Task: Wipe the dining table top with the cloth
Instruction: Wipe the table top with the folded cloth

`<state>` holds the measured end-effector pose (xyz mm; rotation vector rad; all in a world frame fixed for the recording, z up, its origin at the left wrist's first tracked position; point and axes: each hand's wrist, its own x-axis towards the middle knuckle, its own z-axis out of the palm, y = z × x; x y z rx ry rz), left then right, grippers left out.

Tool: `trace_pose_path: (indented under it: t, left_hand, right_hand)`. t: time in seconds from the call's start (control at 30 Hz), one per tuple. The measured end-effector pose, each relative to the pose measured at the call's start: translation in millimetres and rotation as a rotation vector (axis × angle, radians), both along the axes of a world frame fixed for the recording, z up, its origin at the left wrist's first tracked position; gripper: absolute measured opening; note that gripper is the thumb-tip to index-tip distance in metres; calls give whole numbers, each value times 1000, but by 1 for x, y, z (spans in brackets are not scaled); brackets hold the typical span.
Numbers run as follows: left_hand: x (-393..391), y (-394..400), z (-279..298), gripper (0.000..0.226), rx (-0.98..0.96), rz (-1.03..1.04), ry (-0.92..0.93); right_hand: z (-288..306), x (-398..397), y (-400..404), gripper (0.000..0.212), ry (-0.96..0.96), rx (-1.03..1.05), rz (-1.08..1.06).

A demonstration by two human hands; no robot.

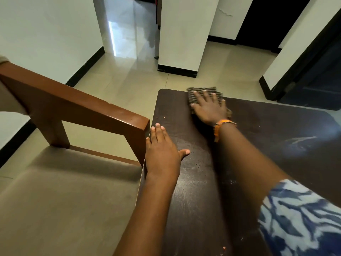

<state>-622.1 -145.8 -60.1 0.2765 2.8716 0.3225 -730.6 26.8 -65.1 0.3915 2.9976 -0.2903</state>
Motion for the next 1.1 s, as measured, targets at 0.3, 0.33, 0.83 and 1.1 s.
trace_pose_path:
  t: [0.3, 0.33, 0.83, 1.1]
  left_hand:
    - [20, -31, -4, 95, 320, 31, 2]
    - [22, -32, -2, 95, 342, 42, -16]
    - [32, -22, 19, 121, 132, 13, -254]
    - [33, -22, 16, 119, 93, 2, -238]
  right_hand:
    - [1, 4, -94, 51, -54, -118, 336]
    - [0, 14, -96, 50, -39, -122, 355]
    - [11, 102, 36, 55, -39, -42, 162]
    - [13, 121, 60, 52, 15, -105, -305]
